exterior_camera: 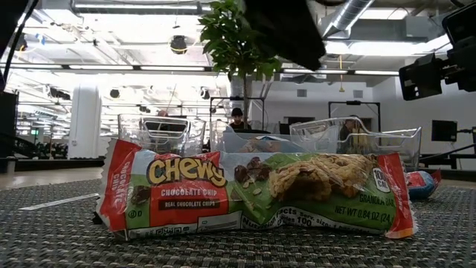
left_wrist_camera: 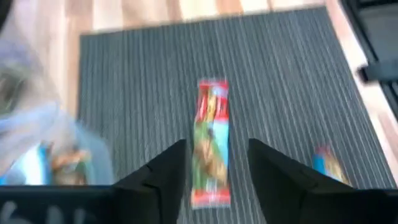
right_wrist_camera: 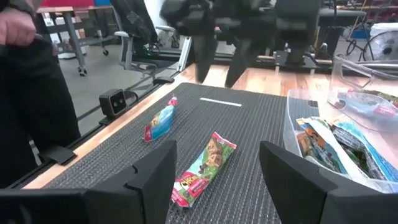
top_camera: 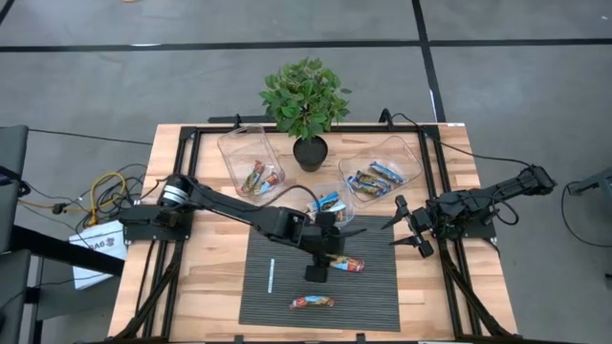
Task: Pick and place Granola Bars by type
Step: Put the red granola bar into the left transparent bin
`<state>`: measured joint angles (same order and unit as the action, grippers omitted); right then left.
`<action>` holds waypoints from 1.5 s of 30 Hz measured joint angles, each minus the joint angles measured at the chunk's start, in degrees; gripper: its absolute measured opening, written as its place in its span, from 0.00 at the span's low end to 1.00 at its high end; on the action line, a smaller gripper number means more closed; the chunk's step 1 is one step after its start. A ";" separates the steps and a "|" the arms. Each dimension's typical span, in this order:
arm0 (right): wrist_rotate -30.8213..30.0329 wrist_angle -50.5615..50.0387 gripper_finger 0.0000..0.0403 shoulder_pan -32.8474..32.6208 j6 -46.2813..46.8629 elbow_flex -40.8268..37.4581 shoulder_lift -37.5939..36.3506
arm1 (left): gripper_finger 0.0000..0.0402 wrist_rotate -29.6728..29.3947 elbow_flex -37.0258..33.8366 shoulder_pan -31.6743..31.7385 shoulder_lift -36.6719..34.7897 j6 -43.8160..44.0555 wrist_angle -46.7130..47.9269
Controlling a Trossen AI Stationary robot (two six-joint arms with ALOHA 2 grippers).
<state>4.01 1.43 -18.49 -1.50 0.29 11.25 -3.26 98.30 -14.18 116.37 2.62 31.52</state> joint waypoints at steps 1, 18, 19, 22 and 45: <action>-0.01 -0.08 0.55 0.01 0.00 0.01 -0.09 | 0.43 0.36 0.13 0.01 0.76 0.01 -0.59; -0.02 -0.29 0.55 0.01 -0.01 0.01 0.94 | 0.72 1.91 1.99 0.29 9.49 0.07 -2.04; 0.00 0.21 0.55 0.01 0.00 0.01 0.84 | 0.72 1.93 1.90 0.31 9.71 0.10 -1.29; 0.02 -0.15 0.55 0.01 0.00 0.01 1.32 | 0.73 1.92 2.09 0.16 11.09 0.10 -1.82; 0.03 -0.11 0.55 0.01 0.00 0.01 1.46 | 0.73 0.98 4.44 -0.08 15.85 0.03 2.55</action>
<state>4.03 1.32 -18.48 -1.50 0.30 12.71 -2.28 102.74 -14.26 132.22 2.66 34.07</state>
